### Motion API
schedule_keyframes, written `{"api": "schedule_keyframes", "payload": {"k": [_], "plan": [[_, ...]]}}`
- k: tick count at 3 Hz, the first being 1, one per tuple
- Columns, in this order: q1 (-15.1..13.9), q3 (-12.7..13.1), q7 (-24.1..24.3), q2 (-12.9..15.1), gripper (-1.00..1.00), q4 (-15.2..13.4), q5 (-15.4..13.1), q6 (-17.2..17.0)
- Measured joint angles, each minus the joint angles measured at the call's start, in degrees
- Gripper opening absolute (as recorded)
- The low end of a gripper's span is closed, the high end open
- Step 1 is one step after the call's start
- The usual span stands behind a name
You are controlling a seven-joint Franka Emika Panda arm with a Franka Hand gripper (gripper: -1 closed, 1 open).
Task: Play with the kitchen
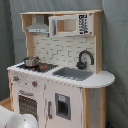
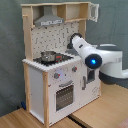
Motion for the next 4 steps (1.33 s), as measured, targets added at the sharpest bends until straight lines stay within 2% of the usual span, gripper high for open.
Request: {"api": "schedule_keyframes", "payload": {"k": [1,2,4], "plan": [[2.33,0.51,0.26,-0.47,1.0,-3.24,-4.26,4.21],[3.33,1.26,0.27,-0.97,1.0,-5.57,-7.16,8.73],[3.64,2.48,0.49,-2.41,1.0,-10.2,-12.22,19.2]]}}
